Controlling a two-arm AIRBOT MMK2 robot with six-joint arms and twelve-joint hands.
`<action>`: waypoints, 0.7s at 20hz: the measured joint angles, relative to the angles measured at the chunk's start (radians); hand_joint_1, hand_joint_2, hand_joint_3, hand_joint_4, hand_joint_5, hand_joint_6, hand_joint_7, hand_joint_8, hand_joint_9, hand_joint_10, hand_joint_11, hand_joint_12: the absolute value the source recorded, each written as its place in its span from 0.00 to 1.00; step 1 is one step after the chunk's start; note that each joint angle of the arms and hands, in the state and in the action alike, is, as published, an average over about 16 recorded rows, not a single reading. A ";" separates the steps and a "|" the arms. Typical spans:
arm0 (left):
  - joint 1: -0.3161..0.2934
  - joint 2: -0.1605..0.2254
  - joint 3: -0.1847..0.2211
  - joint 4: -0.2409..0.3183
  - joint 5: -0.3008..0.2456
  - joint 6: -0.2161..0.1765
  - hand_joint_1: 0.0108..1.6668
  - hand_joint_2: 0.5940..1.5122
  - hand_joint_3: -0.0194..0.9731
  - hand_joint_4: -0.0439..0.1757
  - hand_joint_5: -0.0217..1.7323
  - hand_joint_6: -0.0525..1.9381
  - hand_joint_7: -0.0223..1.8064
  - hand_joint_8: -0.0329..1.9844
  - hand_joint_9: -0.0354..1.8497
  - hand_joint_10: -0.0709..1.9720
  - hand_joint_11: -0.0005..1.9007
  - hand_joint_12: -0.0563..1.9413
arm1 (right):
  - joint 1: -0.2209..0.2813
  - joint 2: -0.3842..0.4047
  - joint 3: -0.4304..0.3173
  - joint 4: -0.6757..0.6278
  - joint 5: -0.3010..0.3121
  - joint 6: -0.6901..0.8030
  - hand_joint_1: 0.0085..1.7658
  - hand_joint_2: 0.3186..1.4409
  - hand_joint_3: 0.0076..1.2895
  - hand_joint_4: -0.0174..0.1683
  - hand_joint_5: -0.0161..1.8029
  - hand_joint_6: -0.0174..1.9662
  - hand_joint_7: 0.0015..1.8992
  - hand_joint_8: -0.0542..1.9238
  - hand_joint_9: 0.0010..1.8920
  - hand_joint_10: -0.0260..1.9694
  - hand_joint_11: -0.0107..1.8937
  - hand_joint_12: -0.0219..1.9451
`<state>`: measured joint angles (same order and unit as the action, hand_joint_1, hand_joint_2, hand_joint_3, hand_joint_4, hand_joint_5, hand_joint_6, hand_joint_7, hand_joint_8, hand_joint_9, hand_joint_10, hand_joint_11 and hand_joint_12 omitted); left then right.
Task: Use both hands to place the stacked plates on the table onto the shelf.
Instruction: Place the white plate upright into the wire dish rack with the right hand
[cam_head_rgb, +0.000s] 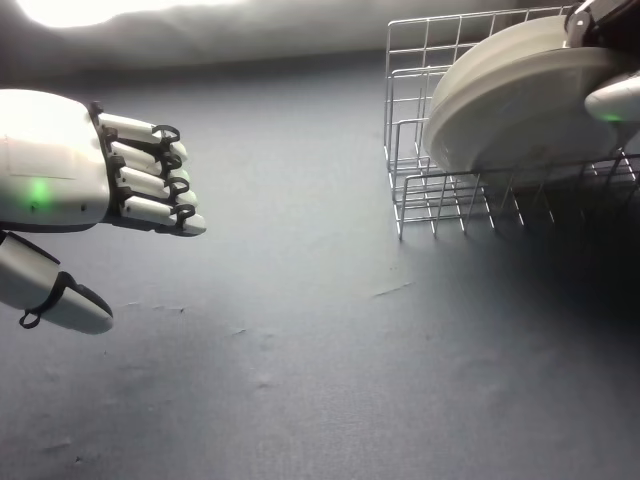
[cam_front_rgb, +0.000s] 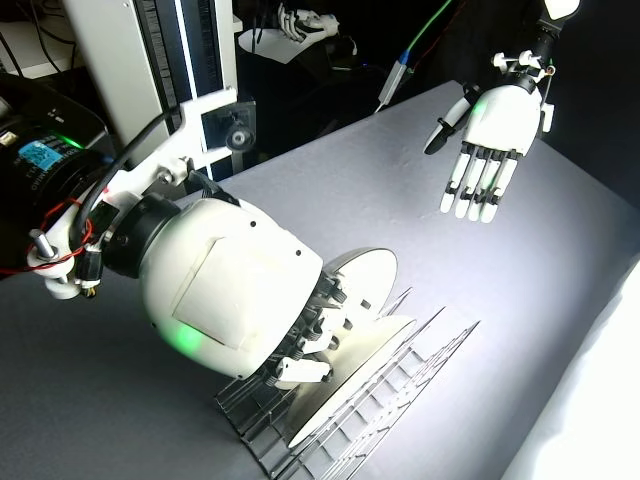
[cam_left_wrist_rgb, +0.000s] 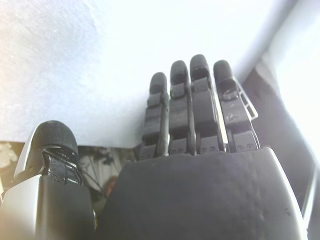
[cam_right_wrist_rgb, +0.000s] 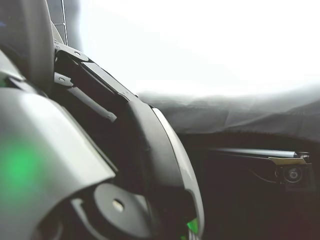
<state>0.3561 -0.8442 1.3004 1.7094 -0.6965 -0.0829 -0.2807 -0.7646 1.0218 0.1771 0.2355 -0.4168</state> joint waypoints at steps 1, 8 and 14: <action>0.000 0.000 0.000 0.000 0.000 0.000 0.00 0.61 0.04 0.23 0.15 0.03 0.17 0.02 0.17 0.04 0.01 0.28 | -0.006 -0.001 0.004 -0.003 0.005 0.000 0.73 0.67 0.00 0.05 0.49 0.51 0.53 0.49 0.49 0.56 0.35 0.73; 0.002 -0.002 0.001 0.000 -0.001 -0.002 0.00 0.61 0.04 0.24 0.14 0.03 0.16 0.02 0.16 0.04 0.01 0.26 | -0.038 -0.006 0.026 -0.019 0.030 0.000 0.73 0.67 0.01 0.04 0.48 0.51 0.53 0.50 0.49 0.62 0.36 0.71; 0.005 -0.002 -0.001 -0.001 0.000 -0.003 0.00 0.61 0.04 0.24 0.14 0.03 0.17 0.02 0.16 0.04 0.01 0.27 | -0.056 -0.008 0.029 -0.028 0.046 -0.001 0.74 0.68 0.01 0.04 0.48 0.51 0.52 0.50 0.47 0.61 0.34 0.71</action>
<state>0.3609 -0.8461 1.2993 1.7087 -0.6970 -0.0861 -0.3370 -0.7728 1.0510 0.1490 0.2814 -0.4175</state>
